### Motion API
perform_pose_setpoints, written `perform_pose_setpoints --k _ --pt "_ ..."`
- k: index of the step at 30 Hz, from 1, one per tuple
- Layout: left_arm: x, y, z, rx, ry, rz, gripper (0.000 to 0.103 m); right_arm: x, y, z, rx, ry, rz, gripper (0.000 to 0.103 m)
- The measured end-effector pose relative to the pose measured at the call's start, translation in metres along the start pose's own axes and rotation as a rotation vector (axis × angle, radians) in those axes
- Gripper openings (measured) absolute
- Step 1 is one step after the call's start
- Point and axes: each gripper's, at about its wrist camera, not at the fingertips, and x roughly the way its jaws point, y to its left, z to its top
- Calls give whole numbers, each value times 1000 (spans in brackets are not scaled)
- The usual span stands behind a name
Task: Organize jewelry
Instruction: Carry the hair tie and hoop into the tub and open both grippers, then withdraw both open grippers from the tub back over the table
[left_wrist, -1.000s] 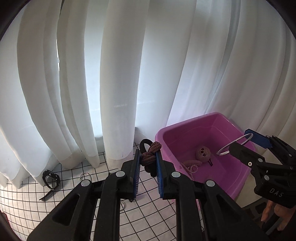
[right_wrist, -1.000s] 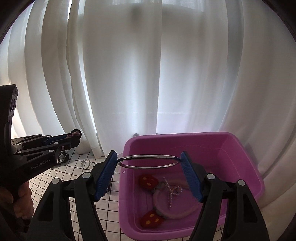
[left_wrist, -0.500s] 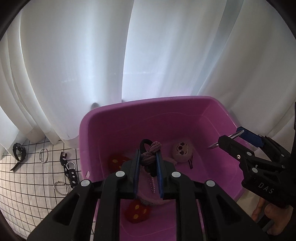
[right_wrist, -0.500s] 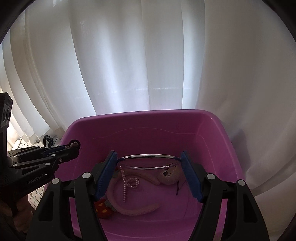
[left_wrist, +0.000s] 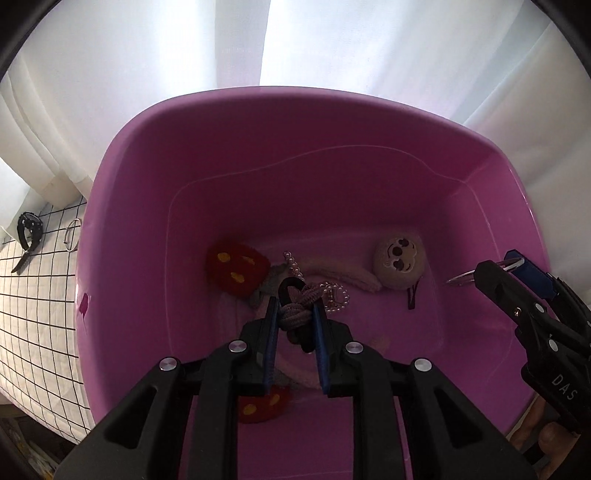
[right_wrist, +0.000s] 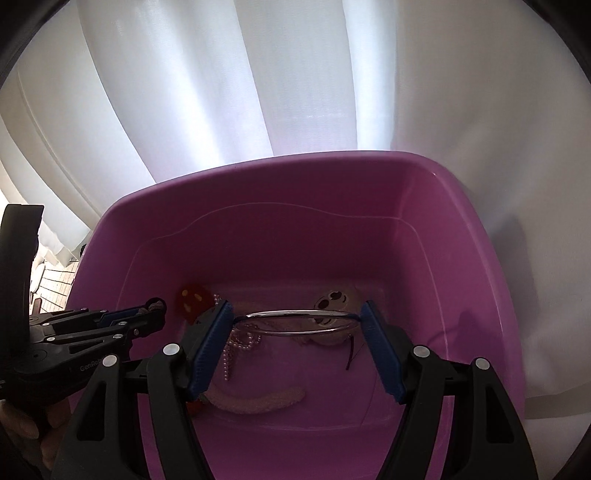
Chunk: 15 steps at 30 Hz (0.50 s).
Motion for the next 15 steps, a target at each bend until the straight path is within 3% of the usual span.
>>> perform_pose_setpoints --k 2,4,6,10,15 --pt "-2 -1 1 -6 -8 14 28 3 -3 1 4 13 3 69" --pt "-3 -1 1 -8 -16 27 46 5 -2 3 7 18 8 69" --pt "-6 -2 1 -5 -27 18 52 11 -3 5 18 40 12 74" --pt "-10 -10 1 28 -40 33 62 11 -6 4 34 49 17 74" --pt "-10 -14 2 38 -48 45 65 10 -6 3 47 52 23 74"
